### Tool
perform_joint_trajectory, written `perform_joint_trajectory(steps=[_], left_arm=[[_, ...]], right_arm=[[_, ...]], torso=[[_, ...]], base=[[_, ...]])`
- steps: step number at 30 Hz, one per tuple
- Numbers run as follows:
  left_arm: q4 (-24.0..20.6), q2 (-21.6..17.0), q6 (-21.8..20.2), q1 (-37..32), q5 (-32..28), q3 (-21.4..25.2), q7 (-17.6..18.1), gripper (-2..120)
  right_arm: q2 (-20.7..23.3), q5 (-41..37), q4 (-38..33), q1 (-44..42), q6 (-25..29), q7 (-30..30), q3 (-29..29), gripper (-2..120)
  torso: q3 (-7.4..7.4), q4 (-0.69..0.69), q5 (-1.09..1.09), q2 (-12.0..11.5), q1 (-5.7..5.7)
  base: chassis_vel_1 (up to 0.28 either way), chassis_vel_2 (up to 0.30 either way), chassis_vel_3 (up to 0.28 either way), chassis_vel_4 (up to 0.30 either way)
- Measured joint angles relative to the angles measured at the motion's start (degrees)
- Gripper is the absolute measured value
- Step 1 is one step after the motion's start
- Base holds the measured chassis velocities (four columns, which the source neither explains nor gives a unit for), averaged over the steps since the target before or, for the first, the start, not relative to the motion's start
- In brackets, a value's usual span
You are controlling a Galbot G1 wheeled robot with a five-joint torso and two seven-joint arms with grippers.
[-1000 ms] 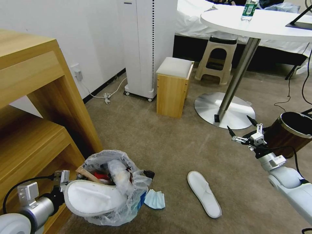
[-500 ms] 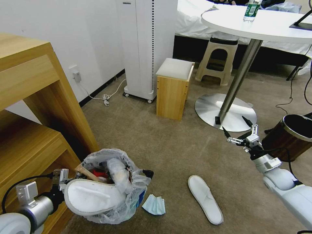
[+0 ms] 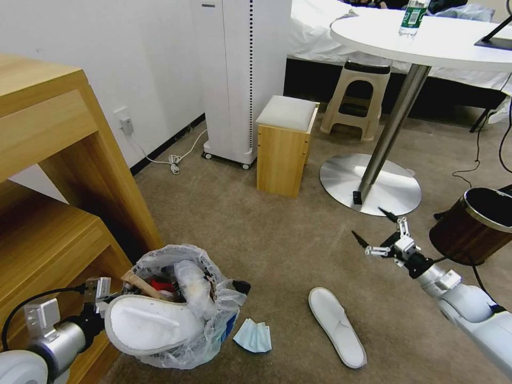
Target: Pick up the trash bin and place the garbage on the floor into it.
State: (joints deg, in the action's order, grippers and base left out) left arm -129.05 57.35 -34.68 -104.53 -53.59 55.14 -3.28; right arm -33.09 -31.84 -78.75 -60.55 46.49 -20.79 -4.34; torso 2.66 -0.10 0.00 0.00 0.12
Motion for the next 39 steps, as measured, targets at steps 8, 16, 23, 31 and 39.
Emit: perform_joint_trajectory(steps=[8, 16, 23, 31, 39], left_arm=[[-0.51, 0.58, 0.01, -0.34, 0.16, 0.2, 0.01, 0], [-0.59, 1.06, 0.01, -0.43, 0.06, 0.54, 0.07, 0], [-0.81, 1.42, -0.02, -0.54, 0.09, 0.76, 0.14, 0], [-1.08, 1.92, -0.05, -0.86, 0.36, 0.76, 0.17, 0], [-1.28, 2.07, -0.06, -1.08, 0.45, 0.81, 0.17, 0]], right_arm=[[-0.91, -1.62, 1.08, -0.1, 0.03, -5.93, 5.73, 100], [-2.26, -1.43, 5.0, 1.34, 0.06, -9.3, 12.85, 100], [-5.23, -1.22, 10.64, 4.03, 0.05, -6.16, 17.68, 100], [-8.46, -0.16, 15.59, 5.7, 0.08, -3.2, 20.07, 100], [-10.04, 0.38, 19.77, 7.02, 0.11, -3.42, 21.2, 100]], torso=[[0.0, 0.01, 0.03, 0.0, 0.0], [0.0, 0.01, 0.0, 0.0, 0.0], [0.0, 0.01, 0.02, 0.0, 0.0], [0.0, 0.01, 0.02, 0.0, 0.0], [0.0, 0.0, -0.01, 0.0, 0.0]], base=[[0.0, 0.0, 0.0, 0.0], [0.0, 0.0, 0.0, 0.0], [0.0, 0.0, 0.0, 0.0], [0.0, 0.0, 0.0, 0.0], [0.0, 0.0, 0.0, 0.0]])
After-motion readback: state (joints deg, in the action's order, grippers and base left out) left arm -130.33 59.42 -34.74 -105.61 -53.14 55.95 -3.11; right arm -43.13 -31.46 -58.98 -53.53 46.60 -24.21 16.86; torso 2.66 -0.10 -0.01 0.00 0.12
